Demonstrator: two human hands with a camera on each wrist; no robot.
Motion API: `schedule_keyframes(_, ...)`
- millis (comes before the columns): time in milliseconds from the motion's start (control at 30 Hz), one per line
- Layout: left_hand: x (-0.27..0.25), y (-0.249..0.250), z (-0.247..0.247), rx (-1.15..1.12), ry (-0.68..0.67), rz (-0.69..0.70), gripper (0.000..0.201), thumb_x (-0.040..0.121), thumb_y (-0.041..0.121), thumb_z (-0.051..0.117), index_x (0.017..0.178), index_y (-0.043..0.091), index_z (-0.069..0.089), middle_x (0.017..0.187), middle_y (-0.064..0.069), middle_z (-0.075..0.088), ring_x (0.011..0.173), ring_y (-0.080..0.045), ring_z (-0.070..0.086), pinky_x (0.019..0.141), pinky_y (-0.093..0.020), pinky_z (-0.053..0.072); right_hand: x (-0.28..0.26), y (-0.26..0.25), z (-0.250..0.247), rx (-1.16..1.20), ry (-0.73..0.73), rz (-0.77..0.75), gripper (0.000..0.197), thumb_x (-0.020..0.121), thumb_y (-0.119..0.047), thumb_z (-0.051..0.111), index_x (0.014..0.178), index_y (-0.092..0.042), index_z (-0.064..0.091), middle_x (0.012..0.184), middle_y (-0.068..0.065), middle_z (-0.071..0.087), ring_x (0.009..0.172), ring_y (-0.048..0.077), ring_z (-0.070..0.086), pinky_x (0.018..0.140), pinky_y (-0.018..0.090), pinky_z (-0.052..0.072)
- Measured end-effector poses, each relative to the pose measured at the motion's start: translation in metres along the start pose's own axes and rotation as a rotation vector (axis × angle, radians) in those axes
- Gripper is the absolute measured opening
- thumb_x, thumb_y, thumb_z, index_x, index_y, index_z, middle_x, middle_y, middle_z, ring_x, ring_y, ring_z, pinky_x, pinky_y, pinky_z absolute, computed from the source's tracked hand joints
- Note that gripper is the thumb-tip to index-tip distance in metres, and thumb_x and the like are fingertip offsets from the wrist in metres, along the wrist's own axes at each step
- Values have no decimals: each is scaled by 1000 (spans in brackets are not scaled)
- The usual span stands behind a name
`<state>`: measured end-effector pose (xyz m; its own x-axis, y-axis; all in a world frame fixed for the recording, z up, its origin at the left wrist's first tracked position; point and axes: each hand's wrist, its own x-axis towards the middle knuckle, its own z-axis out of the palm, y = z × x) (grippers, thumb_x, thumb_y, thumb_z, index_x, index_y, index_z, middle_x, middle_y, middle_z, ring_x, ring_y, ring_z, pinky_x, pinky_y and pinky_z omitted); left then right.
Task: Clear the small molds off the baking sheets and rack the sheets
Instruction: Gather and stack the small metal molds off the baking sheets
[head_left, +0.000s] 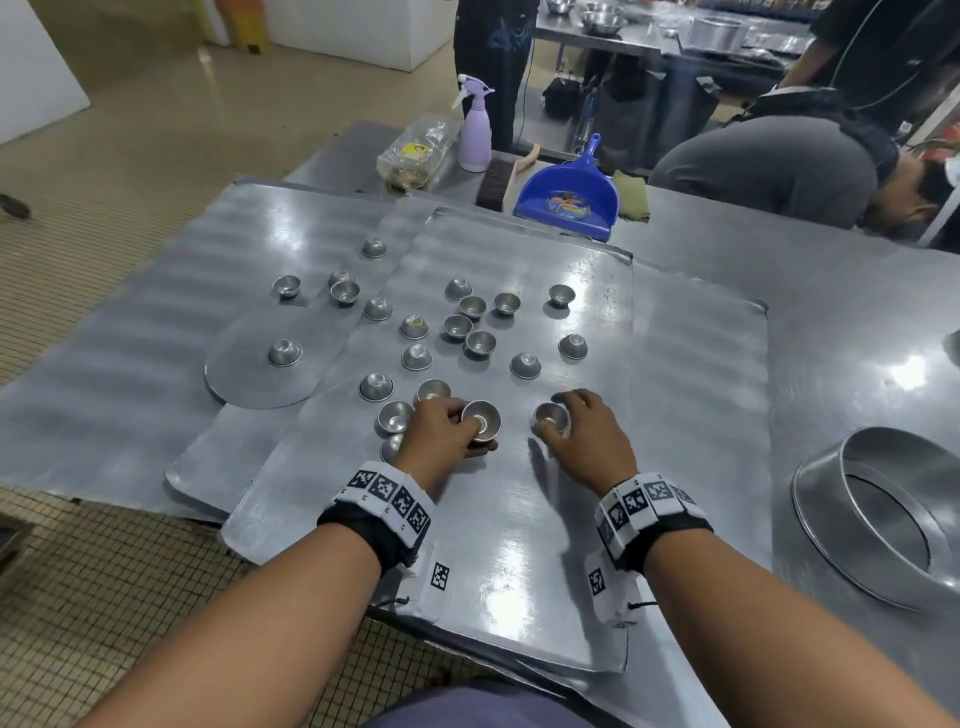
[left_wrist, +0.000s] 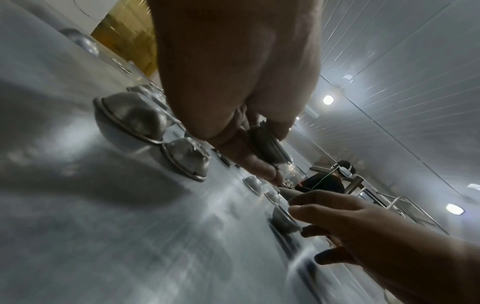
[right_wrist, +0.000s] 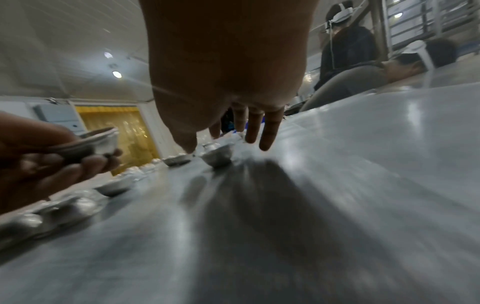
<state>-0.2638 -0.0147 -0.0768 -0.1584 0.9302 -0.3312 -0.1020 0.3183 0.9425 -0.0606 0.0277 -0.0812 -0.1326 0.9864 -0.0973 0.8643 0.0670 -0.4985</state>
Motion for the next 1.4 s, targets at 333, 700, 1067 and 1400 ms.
schedule_keyframes(333,-5,-30,12,51,-99,-150,12,91,-8,54,96,-10,65,95,-32,70,80,-41,75,85,-52,60,5,17,19,30,-11,58,47,84,-49,68,123,-24,57,114,3,66,107,25,59,85,40,52)
schedule_keyframes(700,-2,-29,11,62,-120,-186,19,92,-8,52,102,-15,66,99,-35,70,85,-41,75,88,-51,60,-1,14,19,-36,-8,23,45,82,-47,68,120,-24,63,110,1,66,104,24,57,80,35,47)
schedule_keyframes(1067,-11,-24,12,76,-122,-159,20,90,-10,49,98,-15,66,81,-28,69,67,-32,70,67,-38,60,-15,13,4,119,-52,-15,40,82,-48,70,117,-30,65,107,-5,73,100,18,65,83,33,51)
schedule_keyframes(1400,-19,-4,9,-32,66,-41,20,93,2,54,87,4,73,81,-16,74,74,-27,75,64,-37,57,-28,-30,0,253,0,-245,52,79,-58,69,124,-32,60,115,-14,72,103,10,66,89,36,54)
